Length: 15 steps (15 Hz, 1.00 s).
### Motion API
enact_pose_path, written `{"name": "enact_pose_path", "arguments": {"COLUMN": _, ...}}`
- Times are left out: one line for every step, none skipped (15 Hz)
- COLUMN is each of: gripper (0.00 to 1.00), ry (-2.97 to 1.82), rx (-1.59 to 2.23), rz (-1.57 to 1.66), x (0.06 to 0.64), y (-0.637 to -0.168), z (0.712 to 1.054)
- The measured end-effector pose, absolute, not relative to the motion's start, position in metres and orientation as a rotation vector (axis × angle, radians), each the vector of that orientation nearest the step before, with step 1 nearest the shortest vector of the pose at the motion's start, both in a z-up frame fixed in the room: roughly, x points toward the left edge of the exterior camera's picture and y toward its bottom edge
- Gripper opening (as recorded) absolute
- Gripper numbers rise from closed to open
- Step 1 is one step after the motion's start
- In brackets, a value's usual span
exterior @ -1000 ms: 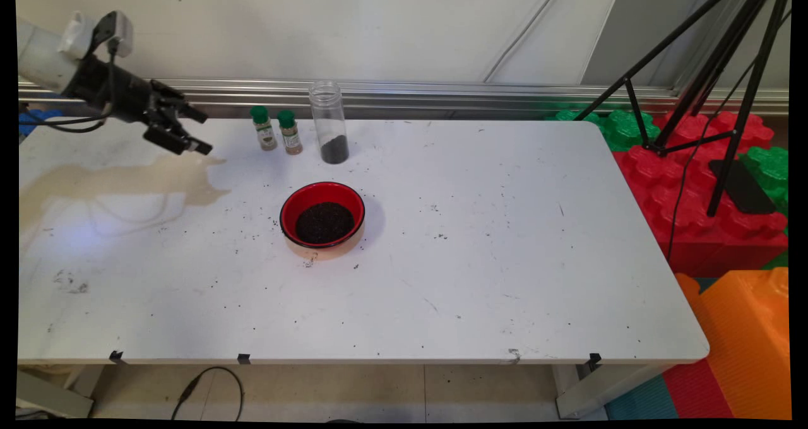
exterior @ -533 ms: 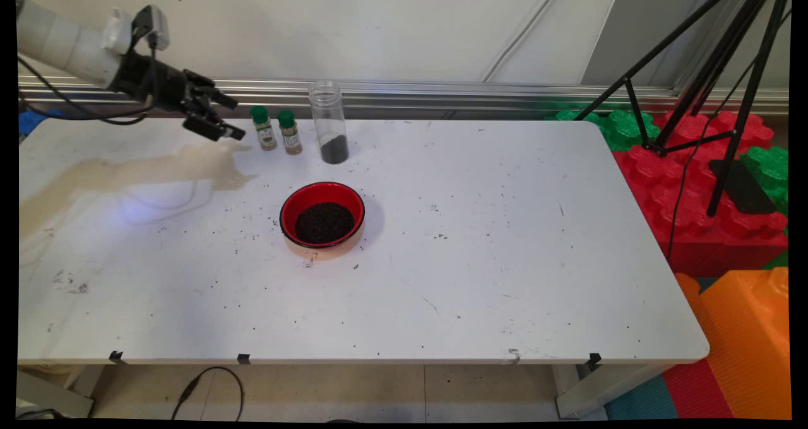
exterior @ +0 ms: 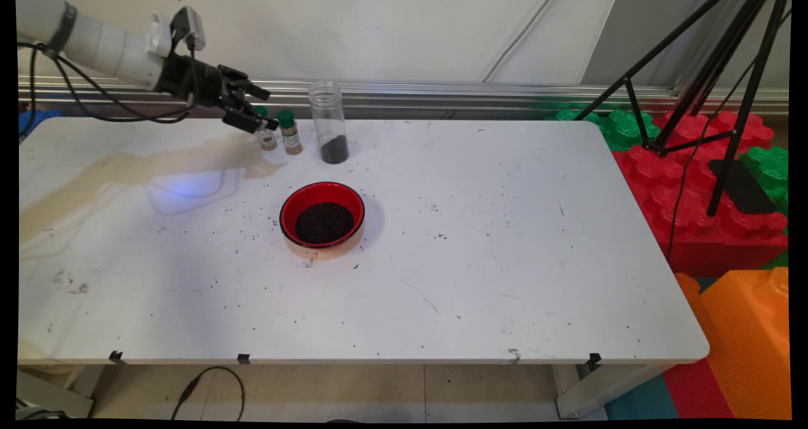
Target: Pick up the black seasoning powder from the table
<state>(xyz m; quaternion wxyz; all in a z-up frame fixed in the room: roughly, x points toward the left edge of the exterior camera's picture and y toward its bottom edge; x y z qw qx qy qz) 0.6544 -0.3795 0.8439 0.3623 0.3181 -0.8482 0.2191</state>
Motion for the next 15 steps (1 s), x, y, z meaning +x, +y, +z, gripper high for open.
{"name": "enact_pose_path", "arguments": {"gripper": 1.00, "ry": -2.178, "rx": 0.811, "rz": 0.569, "x": 0.653, "y": -0.382, "z": 0.841}}
{"name": "enact_pose_path", "arguments": {"gripper": 1.00, "ry": -2.168, "rx": 0.799, "rz": 0.575, "x": 0.651, "y": -0.386, "z": 0.838}}
{"name": "enact_pose_path", "arguments": {"gripper": 1.00, "ry": -2.162, "rx": 0.790, "rz": 0.580, "x": 0.650, "y": -0.388, "z": 0.836}}
{"name": "enact_pose_path", "arguments": {"gripper": 1.00, "ry": -2.153, "rx": 0.776, "rz": 0.584, "x": 0.648, "y": -0.392, "z": 0.832}}
{"name": "enact_pose_path", "arguments": {"gripper": 1.00, "ry": -2.143, "rx": 0.760, "rz": 0.590, "x": 0.647, "y": -0.395, "z": 0.828}}
{"name": "enact_pose_path", "arguments": {"gripper": 1.00, "ry": -2.133, "rx": 0.742, "rz": 0.594, "x": 0.645, "y": -0.398, "z": 0.824}}
{"name": "enact_pose_path", "arguments": {"gripper": 1.00, "ry": -2.126, "rx": 0.726, "rz": 0.595, "x": 0.643, "y": -0.400, "z": 0.820}}
{"name": "enact_pose_path", "arguments": {"gripper": 1.00, "ry": -2.120, "rx": 0.715, "rz": 0.595, "x": 0.642, "y": -0.402, "z": 0.818}}
{"name": "enact_pose_path", "arguments": {"gripper": 1.00, "ry": -2.112, "rx": 0.701, "rz": 0.596, "x": 0.641, "y": -0.403, "z": 0.815}}
{"name": "enact_pose_path", "arguments": {"gripper": 1.00, "ry": -2.103, "rx": 0.684, "rz": 0.595, "x": 0.640, "y": -0.405, "z": 0.811}}
{"name": "enact_pose_path", "arguments": {"gripper": 1.00, "ry": -2.094, "rx": 0.669, "rz": 0.594, "x": 0.639, "y": -0.407, "z": 0.807}}
{"name": "enact_pose_path", "arguments": {"gripper": 1.00, "ry": -2.088, "rx": 0.657, "rz": 0.594, "x": 0.638, "y": -0.408, "z": 0.804}}
{"name": "enact_pose_path", "arguments": {"gripper": 1.00, "ry": -2.080, "rx": 0.646, "rz": 0.594, "x": 0.637, "y": -0.409, "z": 0.800}}
{"name": "enact_pose_path", "arguments": {"gripper": 1.00, "ry": -2.073, "rx": 0.636, "rz": 0.594, "x": 0.636, "y": -0.411, "z": 0.797}}
{"name": "enact_pose_path", "arguments": {"gripper": 1.00, "ry": -2.067, "rx": 0.627, "rz": 0.594, "x": 0.636, "y": -0.412, "z": 0.794}}
